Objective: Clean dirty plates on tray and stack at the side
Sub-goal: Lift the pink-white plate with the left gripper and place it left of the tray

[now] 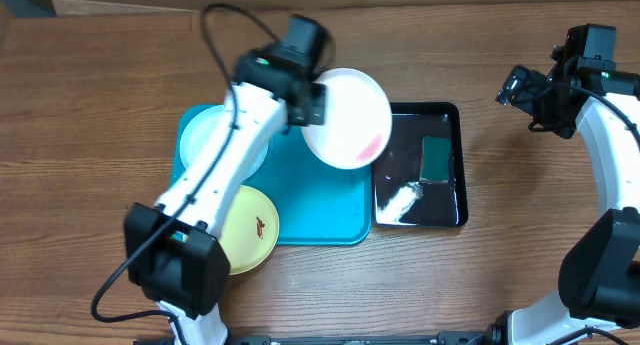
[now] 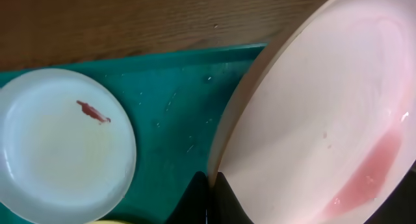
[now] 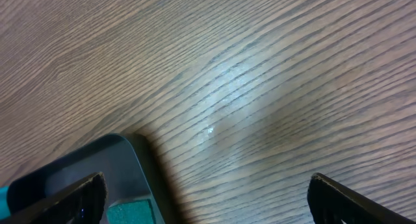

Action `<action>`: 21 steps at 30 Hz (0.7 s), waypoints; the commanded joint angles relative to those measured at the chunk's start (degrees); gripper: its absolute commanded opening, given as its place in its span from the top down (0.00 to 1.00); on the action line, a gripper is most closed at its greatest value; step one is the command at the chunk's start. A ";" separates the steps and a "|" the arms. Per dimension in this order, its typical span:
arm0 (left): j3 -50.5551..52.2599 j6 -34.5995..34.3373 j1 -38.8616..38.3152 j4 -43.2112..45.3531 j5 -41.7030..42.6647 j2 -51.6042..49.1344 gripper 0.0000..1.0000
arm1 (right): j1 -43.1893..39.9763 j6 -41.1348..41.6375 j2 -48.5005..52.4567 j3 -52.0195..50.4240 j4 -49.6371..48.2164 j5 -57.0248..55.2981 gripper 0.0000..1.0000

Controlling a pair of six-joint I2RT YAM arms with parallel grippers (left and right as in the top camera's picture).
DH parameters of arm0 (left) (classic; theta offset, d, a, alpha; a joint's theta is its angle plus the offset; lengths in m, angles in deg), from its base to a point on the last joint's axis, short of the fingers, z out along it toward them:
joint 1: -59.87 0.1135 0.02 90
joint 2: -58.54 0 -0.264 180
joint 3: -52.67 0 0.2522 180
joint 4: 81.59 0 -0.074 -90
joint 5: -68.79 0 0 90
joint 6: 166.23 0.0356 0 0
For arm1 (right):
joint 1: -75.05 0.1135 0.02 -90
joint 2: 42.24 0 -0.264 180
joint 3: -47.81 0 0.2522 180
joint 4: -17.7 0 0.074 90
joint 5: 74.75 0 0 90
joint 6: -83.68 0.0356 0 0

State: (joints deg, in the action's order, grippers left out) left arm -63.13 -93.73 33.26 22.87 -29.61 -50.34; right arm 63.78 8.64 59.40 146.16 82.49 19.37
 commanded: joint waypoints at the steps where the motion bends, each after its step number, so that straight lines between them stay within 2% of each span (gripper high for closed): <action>1: -1.68 0.76 -5.57 1.11 -11.85 1.33 0.96 | -0.11 0.26 -0.57 0.55 -0.31 0.00 0.00; 15: -1.68 0.81 -28.70 3.63 -54.47 1.33 0.96 | -0.11 0.26 -0.57 0.55 -0.31 0.00 0.00; 21: -1.68 0.81 -34.73 3.78 -66.14 1.33 0.96 | -0.11 0.26 -0.57 0.55 -0.31 0.00 0.00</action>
State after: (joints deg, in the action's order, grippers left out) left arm -63.16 -93.29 0.06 26.39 -83.73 -50.34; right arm 63.78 8.64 59.40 146.16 82.44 19.35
